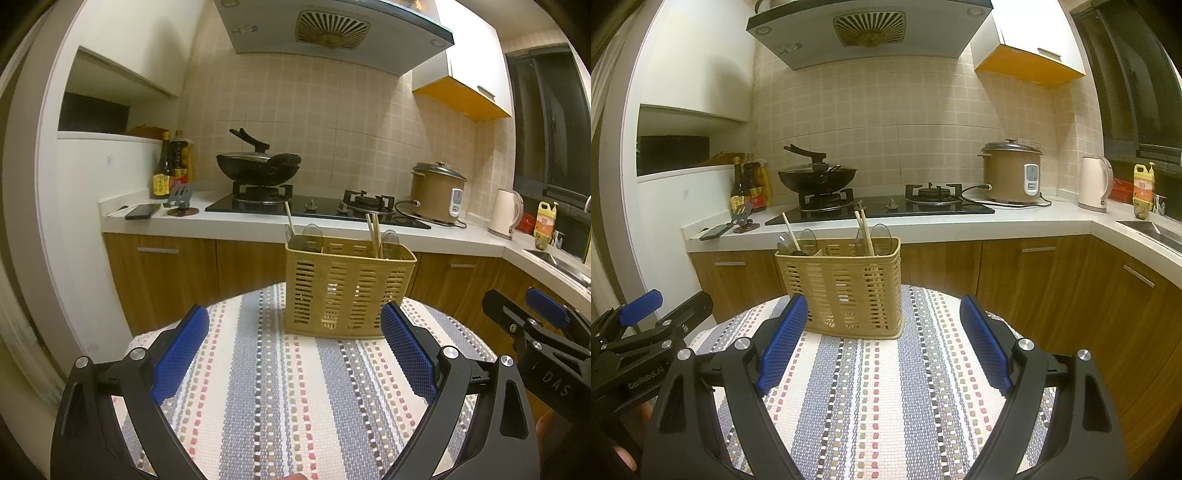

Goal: Organize utensils

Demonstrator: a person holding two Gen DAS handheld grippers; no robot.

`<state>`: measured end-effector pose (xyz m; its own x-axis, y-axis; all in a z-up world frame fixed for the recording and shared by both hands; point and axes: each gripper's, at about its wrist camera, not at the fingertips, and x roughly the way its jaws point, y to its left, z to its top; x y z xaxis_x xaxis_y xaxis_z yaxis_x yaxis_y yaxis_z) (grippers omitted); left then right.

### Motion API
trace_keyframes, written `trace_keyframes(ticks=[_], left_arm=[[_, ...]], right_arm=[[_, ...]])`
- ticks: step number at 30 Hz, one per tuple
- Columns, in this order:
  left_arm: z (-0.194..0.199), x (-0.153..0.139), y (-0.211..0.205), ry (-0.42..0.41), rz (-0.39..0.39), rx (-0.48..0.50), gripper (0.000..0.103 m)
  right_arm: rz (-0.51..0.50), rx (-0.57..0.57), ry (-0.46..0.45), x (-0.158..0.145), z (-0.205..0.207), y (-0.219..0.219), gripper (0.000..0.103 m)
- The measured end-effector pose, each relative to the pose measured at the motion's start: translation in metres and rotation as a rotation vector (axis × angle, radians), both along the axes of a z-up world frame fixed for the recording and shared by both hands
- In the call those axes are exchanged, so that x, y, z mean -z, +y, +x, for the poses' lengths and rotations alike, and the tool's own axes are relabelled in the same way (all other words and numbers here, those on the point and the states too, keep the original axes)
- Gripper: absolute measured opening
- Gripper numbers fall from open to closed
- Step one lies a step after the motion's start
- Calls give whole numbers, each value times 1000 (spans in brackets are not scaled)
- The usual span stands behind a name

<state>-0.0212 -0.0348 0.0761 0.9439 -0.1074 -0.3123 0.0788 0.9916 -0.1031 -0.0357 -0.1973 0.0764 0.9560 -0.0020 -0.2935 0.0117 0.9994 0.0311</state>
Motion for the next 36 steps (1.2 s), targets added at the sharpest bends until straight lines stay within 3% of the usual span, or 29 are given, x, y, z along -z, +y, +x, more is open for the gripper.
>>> trace_keyframes(ticks=[36], left_arm=[[-2,1,-1,-5,36,-25,96]], right_arm=[[8,1,5,3,1,-7,82]])
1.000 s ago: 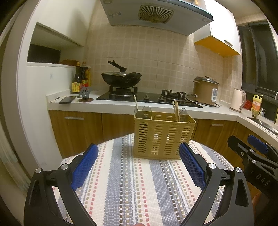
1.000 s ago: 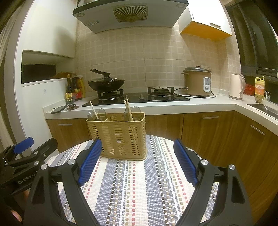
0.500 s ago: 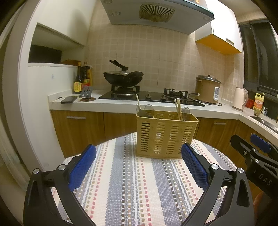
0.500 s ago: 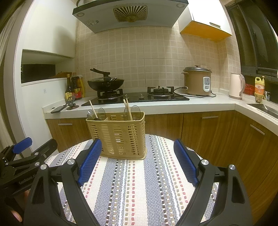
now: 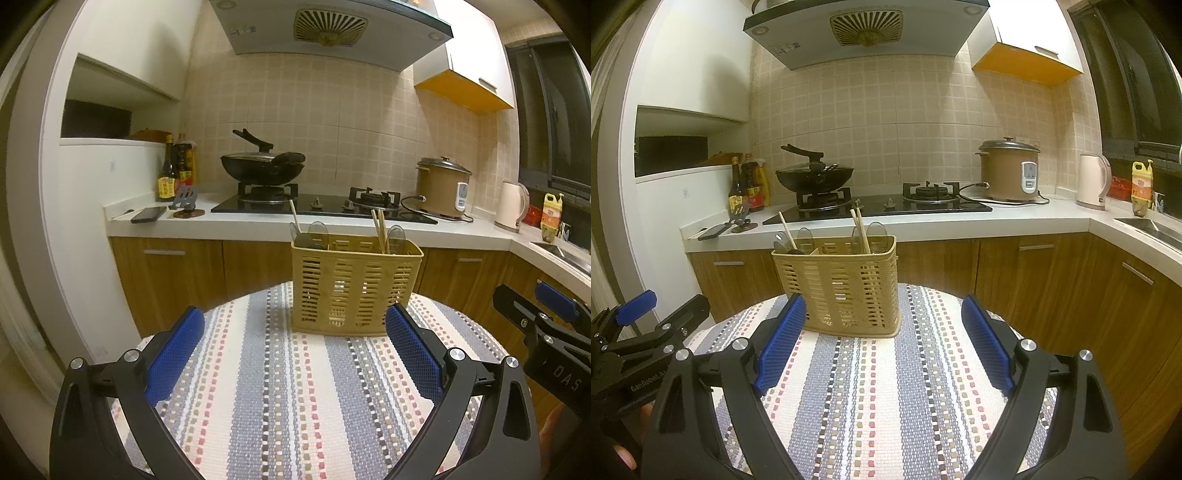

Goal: Organize utensils

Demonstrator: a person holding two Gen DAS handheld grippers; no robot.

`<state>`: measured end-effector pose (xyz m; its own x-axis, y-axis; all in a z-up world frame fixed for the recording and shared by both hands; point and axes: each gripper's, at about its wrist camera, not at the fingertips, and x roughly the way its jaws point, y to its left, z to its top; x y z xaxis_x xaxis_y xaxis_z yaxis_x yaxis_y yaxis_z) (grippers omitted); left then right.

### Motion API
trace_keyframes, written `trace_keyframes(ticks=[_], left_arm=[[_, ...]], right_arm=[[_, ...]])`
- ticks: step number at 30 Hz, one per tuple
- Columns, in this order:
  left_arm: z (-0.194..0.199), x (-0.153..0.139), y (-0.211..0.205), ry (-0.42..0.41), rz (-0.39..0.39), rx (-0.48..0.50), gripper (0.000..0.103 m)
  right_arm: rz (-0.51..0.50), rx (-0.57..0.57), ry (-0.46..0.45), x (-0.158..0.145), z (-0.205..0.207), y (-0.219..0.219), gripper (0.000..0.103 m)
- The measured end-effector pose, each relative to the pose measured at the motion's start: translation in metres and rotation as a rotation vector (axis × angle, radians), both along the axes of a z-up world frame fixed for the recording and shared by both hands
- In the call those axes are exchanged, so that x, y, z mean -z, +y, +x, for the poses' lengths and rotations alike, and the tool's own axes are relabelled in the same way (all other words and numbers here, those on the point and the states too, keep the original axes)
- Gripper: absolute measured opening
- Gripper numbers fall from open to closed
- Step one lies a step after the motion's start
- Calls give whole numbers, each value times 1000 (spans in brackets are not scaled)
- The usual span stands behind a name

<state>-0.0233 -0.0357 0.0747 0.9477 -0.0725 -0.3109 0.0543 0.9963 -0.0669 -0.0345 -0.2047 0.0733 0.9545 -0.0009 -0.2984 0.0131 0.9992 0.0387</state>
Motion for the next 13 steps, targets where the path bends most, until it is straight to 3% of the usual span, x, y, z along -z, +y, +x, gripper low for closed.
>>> trace_keyframes(ticks=[7,13], left_arm=[[-4,-2,-2,-33,66,-26,96],[1,-1,8,-11,21,-18,96]], right_arm=[[4,12,5,1,1,-4,82],[-3,24,1,-1,0,-7,83]])
